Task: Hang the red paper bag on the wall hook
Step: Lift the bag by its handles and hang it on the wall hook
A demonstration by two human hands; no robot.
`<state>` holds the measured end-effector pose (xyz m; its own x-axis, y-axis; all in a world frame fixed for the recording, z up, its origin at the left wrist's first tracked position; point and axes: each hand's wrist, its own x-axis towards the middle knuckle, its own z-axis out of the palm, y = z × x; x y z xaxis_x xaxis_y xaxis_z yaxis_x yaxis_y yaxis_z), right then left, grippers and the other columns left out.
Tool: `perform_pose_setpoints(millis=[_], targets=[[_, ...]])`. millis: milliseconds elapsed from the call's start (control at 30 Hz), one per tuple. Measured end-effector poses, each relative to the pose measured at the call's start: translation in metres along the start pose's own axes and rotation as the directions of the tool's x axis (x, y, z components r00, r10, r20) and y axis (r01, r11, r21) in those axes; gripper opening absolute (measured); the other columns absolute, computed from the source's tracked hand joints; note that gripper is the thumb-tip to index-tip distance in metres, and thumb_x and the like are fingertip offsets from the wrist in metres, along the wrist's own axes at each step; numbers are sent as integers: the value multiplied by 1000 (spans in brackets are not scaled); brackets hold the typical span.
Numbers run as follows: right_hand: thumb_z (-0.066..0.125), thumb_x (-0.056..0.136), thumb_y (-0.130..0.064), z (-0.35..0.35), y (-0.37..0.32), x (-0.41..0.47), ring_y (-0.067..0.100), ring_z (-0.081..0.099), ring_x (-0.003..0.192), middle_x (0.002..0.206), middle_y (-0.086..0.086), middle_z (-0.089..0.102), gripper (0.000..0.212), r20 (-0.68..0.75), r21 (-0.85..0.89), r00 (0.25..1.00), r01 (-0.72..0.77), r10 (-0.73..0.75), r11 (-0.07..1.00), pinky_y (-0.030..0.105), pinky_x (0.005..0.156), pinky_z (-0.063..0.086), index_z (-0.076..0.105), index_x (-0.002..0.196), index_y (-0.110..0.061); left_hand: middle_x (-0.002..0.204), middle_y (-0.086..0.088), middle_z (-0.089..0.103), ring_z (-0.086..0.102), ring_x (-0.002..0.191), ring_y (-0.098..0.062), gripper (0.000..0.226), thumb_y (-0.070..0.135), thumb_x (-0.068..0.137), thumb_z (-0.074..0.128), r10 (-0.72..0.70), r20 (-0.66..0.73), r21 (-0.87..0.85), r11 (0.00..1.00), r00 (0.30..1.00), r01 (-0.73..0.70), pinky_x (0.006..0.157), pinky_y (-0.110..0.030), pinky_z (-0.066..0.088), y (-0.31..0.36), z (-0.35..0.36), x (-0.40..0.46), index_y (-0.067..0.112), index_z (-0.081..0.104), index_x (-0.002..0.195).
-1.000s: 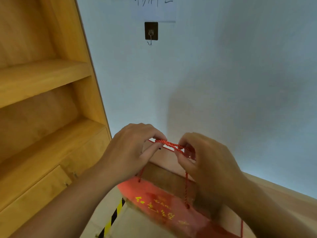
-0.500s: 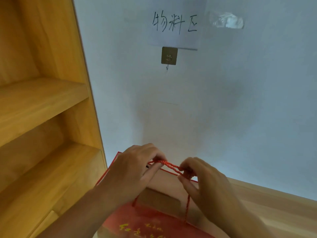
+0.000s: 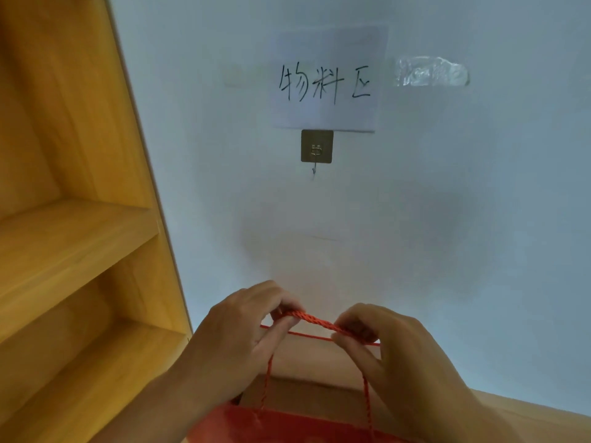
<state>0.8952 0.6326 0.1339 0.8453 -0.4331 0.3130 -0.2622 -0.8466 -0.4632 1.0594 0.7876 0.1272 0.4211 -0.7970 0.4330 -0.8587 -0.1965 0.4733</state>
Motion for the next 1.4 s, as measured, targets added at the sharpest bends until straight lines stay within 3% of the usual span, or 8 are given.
perform_pose_setpoints(millis=[167,367,533,667,933,1233,1400], targets=[[66,91,-36,-9,4,45,2,65,85,86,-23,68,4,-42,5,998,57,-56,998,26,76,57,65,94,-38,94,25,66,65,98,0,11,32,94,68,18,-43,-11,1000,999,-19,84,-15,54,-16,-13,41,40,68,102],[64,90,-37,-10,5,94,3,64,84,85,-21,67,2,-104,-5,990,96,-96,995,30,74,56,63,91,-38,92,20,67,67,95,-3,10,28,95,68,50,-87,-59,997,995,-55,81,-21,54,-43,-22,88,37,69,98],[67,85,-38,-8,4,138,6,66,78,79,-18,69,4,-195,14,979,68,-64,998,34,69,57,66,87,-35,93,16,68,68,96,-8,9,26,94,68,110,-120,-109,986,987,-123,82,-27,56,-71,-27,130,32,71,101],[72,83,-36,-9,2,170,6,68,76,75,-15,71,3,-201,40,980,22,-14,999,28,66,57,69,82,-35,93,20,68,69,98,-8,11,28,92,69,145,-99,-172,972,985,-160,74,-23,61,-94,-33,164,34,72,101],[79,80,-30,-16,13,229,11,68,71,72,-5,74,6,-274,112,959,-44,73,993,28,66,53,73,78,-31,87,21,66,69,85,-8,10,26,90,72,245,-97,-201,945,965,-260,72,-27,60,-121,-36,231,33,73,97],[75,83,-28,-23,17,267,7,68,76,70,-14,72,7,-419,36,908,-4,19,999,23,67,54,72,77,-30,89,16,70,70,84,-9,12,21,90,74,288,-218,-169,930,933,-327,74,-27,60,-125,-41,271,28,76,99],[76,84,-27,-22,16,283,6,67,69,72,-14,70,8,-496,-14,869,-8,0,1000,39,67,59,69,81,-30,90,10,73,70,84,-12,13,21,90,75,279,-327,-149,928,903,-341,74,-27,58,-126,-40,281,22,75,103]])
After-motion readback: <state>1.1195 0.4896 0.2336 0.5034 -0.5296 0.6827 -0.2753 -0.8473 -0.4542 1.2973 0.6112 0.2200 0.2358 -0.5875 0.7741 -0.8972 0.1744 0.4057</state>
